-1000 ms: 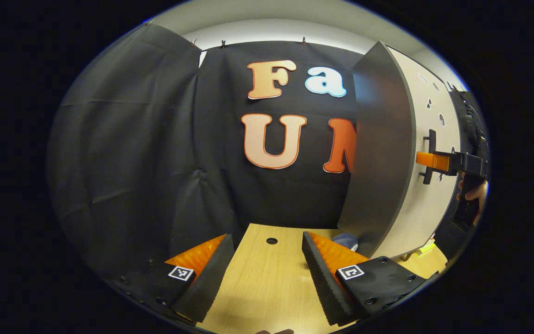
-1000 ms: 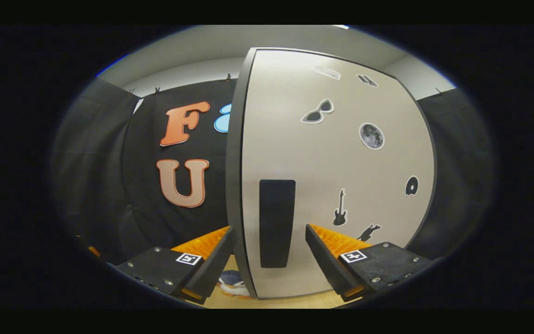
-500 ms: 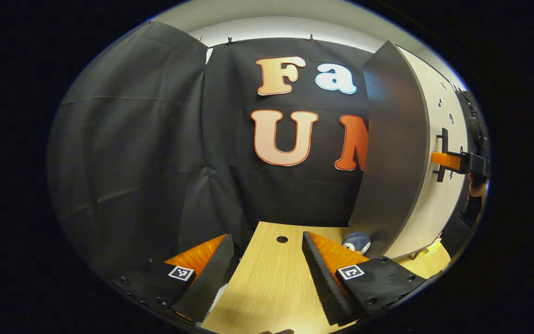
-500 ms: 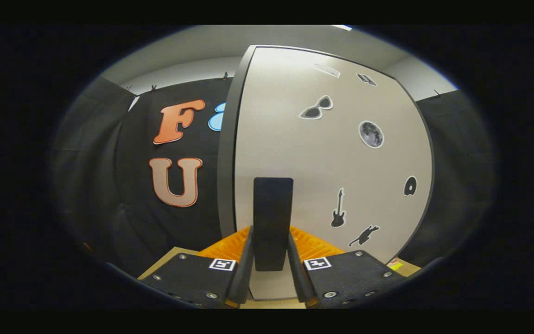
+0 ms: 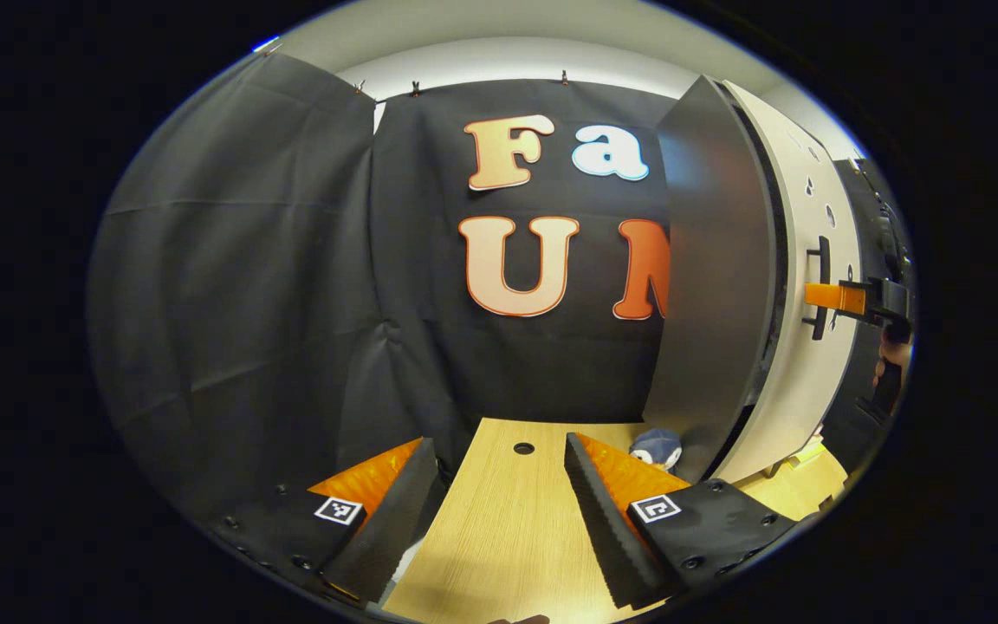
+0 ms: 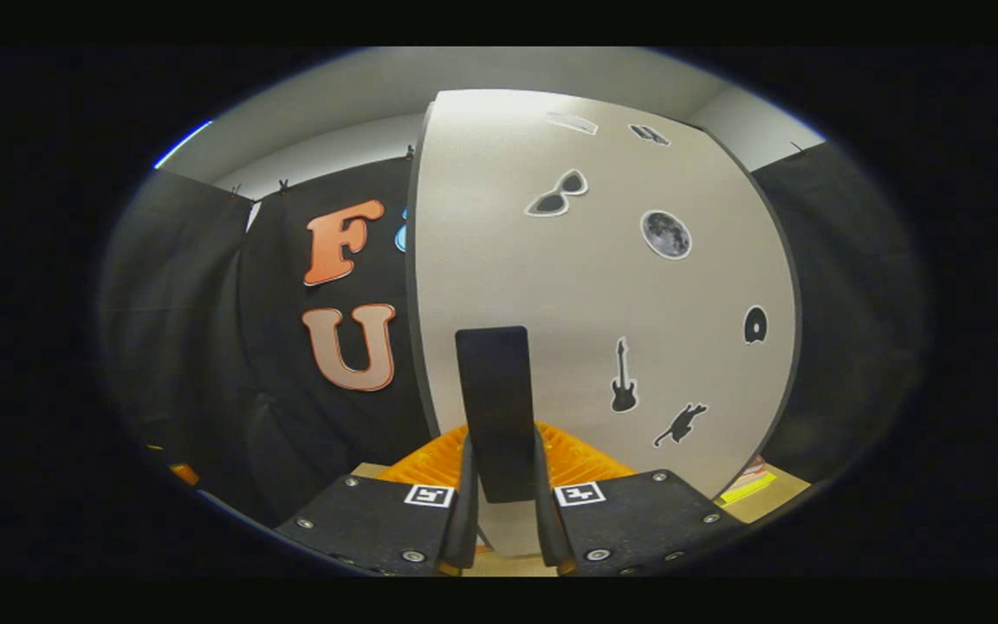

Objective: Open the cabinet door with the right hand, grasp the bottle in the cabinet with the left hand and place it on the coaster, then close the cabinet door with the right hand.

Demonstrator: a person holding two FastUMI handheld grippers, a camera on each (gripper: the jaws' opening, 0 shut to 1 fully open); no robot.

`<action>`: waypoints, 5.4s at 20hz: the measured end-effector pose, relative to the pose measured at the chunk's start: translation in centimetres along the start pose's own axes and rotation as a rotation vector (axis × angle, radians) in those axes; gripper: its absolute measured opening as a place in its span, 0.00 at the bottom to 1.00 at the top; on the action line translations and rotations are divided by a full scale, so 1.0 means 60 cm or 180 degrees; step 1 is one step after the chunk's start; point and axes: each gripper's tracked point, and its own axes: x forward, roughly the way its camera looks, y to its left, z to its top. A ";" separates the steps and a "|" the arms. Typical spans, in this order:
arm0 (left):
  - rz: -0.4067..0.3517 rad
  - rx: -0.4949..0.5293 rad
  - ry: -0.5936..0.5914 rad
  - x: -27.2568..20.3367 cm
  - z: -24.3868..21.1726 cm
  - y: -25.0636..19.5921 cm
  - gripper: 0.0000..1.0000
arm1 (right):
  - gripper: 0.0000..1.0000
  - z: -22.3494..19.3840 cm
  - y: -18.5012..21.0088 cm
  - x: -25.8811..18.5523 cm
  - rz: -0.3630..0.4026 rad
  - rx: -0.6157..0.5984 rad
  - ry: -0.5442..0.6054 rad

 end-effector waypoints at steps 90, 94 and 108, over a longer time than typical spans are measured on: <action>-0.1347 0.0188 -0.0527 0.301 0.124 -0.863 0.86 | 0.52 -0.050 -0.210 -0.141 -0.0397 0.0390 0.0089; -0.1346 0.0177 -0.0706 0.221 0.140 -0.819 0.86 | 0.52 -0.057 -0.205 -0.177 -0.0339 0.0451 0.0119; -0.0995 0.0276 -0.0583 -0.036 -0.018 -0.618 0.84 | 0.52 -0.130 -0.171 -0.349 -0.0079 0.0623 0.0422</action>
